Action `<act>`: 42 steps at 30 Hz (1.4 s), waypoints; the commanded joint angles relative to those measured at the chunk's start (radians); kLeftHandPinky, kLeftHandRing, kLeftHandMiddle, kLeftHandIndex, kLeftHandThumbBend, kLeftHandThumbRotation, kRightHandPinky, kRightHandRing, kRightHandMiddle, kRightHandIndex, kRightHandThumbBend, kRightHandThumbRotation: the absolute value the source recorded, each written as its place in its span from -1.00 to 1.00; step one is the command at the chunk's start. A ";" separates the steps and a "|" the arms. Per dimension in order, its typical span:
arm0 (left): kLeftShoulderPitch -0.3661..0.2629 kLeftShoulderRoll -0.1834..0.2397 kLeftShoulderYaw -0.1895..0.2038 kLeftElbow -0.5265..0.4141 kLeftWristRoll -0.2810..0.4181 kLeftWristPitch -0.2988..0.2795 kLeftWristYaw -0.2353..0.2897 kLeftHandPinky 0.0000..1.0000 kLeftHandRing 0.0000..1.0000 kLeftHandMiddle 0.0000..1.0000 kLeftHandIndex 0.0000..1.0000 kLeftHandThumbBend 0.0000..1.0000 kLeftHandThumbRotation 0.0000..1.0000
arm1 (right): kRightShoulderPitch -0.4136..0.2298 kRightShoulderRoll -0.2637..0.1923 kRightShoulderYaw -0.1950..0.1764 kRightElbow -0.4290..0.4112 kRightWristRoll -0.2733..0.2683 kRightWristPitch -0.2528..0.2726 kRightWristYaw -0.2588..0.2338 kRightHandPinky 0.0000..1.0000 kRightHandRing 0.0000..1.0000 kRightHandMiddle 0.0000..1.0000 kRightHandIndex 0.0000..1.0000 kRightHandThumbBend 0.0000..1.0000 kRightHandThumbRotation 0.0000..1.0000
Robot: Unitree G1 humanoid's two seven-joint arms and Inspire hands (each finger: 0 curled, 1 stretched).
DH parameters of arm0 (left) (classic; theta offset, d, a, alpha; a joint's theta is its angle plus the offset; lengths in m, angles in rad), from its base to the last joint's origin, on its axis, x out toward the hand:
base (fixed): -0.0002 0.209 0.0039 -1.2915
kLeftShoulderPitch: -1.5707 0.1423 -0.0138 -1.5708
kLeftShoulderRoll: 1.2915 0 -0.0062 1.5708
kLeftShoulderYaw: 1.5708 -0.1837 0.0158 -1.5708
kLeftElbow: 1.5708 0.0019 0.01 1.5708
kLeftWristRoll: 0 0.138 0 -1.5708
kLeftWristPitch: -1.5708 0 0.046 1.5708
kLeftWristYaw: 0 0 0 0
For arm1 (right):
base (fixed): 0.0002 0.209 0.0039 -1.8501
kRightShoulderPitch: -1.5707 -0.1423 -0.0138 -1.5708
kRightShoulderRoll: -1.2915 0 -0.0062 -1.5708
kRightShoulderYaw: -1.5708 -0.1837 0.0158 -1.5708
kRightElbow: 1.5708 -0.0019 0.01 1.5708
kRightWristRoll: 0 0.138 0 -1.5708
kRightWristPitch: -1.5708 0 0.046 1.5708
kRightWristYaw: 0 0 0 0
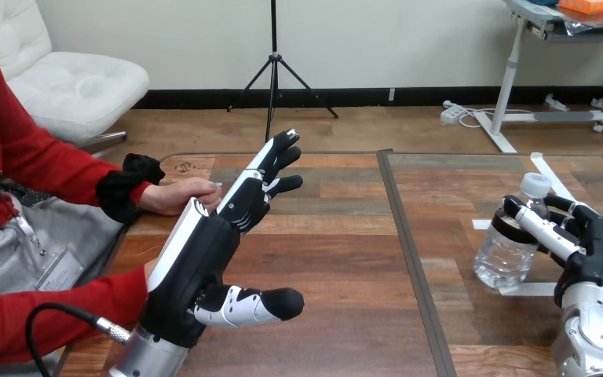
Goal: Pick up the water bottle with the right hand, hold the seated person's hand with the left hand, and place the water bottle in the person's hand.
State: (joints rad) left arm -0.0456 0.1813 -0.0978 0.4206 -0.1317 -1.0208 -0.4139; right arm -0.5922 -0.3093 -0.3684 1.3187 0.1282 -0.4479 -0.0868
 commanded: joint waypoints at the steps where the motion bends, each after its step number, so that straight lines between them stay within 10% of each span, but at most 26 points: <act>1: -0.035 -0.003 0.006 -0.045 -0.005 -0.003 0.006 0.72 0.91 0.98 0.92 1.00 0.41 | -0.075 0.005 -0.006 -0.012 0.004 -0.008 -0.002 -0.27 -0.12 0.00 -0.04 0.65 -1.00; 42: -0.078 -0.024 0.003 -0.005 -0.003 -0.011 0.004 0.75 0.93 1.00 0.93 1.00 0.37 | -0.063 0.051 -0.023 -0.097 0.073 -0.104 0.129 -0.30 -0.19 -0.09 -0.12 0.65 -1.00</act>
State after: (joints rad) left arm -0.0530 0.1664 -0.1010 0.4213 -0.1315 -1.0209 -0.4136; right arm -0.5897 -0.2837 -0.4054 1.3041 0.1977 -0.4868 0.0128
